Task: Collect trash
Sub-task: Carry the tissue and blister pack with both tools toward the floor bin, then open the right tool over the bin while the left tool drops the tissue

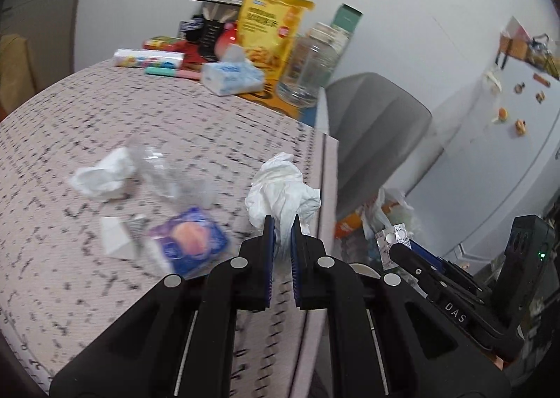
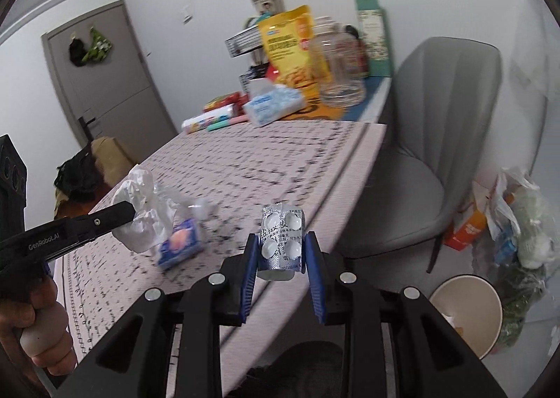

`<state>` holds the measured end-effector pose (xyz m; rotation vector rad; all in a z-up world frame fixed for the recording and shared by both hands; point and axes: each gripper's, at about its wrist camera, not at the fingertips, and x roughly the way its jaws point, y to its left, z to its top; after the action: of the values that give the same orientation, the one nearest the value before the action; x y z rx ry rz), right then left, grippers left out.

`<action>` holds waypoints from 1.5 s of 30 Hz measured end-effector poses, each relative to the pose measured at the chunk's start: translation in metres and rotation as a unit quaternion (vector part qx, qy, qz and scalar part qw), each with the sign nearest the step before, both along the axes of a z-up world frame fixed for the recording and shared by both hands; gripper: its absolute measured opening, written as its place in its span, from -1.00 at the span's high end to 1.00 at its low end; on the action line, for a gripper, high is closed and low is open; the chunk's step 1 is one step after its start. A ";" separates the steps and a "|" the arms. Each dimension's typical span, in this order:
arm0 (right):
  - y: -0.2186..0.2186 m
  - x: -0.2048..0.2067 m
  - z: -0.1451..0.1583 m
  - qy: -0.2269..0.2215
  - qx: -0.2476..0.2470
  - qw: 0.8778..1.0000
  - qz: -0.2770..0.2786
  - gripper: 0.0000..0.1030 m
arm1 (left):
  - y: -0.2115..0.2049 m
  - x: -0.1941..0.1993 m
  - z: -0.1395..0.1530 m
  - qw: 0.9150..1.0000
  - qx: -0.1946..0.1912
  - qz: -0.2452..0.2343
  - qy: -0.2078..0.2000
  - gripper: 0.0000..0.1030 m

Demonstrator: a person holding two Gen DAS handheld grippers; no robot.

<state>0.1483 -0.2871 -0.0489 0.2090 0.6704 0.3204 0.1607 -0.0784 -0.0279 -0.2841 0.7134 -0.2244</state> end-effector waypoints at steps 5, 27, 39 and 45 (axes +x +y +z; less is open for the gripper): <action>-0.037 -0.001 -0.008 0.004 0.007 0.999 -0.032 0.47 | -0.040 0.016 -0.005 1.000 0.014 -0.025 0.008 0.82; -0.183 0.009 -0.090 0.059 0.034 0.985 -0.161 0.47 | -0.185 0.085 -0.078 0.989 0.064 -0.101 0.086 0.82; -0.267 0.031 -0.141 0.089 0.052 0.960 -0.260 -0.28 | -0.265 0.112 -0.121 0.974 0.071 -0.168 0.132 0.82; -0.304 0.007 -0.151 0.097 0.079 0.949 -0.291 -0.28 | -0.313 0.113 -0.139 0.961 0.034 -0.224 0.157 0.68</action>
<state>0.1556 -0.5908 -0.2001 0.5825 0.7440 -0.2190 0.2736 -0.3919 -0.1669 -0.0868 1.0965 -0.5928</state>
